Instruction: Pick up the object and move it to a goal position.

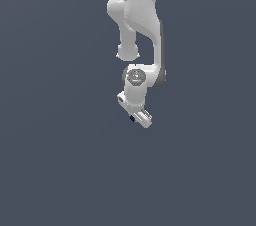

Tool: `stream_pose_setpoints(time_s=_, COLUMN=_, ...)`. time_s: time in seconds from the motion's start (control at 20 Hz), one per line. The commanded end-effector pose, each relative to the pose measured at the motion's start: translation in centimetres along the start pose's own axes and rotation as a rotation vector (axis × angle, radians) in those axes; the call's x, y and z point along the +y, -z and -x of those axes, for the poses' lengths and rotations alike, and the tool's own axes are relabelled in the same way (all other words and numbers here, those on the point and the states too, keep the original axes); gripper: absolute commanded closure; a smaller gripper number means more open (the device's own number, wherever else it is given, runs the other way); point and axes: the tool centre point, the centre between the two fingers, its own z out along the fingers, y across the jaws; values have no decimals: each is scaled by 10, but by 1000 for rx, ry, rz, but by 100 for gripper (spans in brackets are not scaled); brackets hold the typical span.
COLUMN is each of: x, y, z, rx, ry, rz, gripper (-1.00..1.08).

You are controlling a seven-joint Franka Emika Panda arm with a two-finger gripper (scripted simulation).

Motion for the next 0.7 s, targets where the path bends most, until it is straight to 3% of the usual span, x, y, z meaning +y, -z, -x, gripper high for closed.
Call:
stream_pose_setpoints(time_s=0.0, x=0, y=0, z=0, rx=0, ry=0, rz=0, gripper=108)
stream_pose_setpoints(time_s=0.65, x=12, y=7, z=-8, rx=0, ry=0, rz=-1, gripper=108)
